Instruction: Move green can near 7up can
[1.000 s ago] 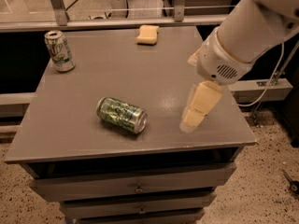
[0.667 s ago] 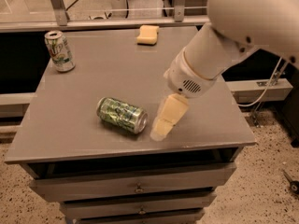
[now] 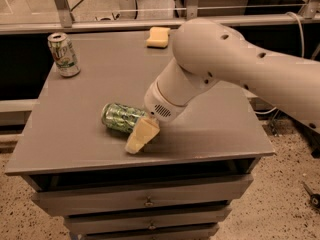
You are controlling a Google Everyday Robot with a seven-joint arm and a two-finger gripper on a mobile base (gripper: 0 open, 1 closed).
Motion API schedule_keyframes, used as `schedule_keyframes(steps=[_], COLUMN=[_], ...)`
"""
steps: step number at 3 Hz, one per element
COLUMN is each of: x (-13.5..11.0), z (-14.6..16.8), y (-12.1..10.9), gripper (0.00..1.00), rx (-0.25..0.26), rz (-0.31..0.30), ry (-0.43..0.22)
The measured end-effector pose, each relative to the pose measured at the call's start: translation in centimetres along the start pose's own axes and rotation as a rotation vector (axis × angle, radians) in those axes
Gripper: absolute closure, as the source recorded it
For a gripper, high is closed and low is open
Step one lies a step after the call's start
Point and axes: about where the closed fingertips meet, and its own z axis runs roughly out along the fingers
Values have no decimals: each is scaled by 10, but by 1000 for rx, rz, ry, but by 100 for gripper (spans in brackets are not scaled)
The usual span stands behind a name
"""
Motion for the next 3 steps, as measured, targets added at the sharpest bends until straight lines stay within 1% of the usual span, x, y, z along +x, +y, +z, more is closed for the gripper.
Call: schedule_keyframes(steps=[1,3], x=[-5,-7], z=[4,2], y=[-8,-8], gripper=[49,95], rx=[18,19], rz=[15,15], ry=[-6,-6])
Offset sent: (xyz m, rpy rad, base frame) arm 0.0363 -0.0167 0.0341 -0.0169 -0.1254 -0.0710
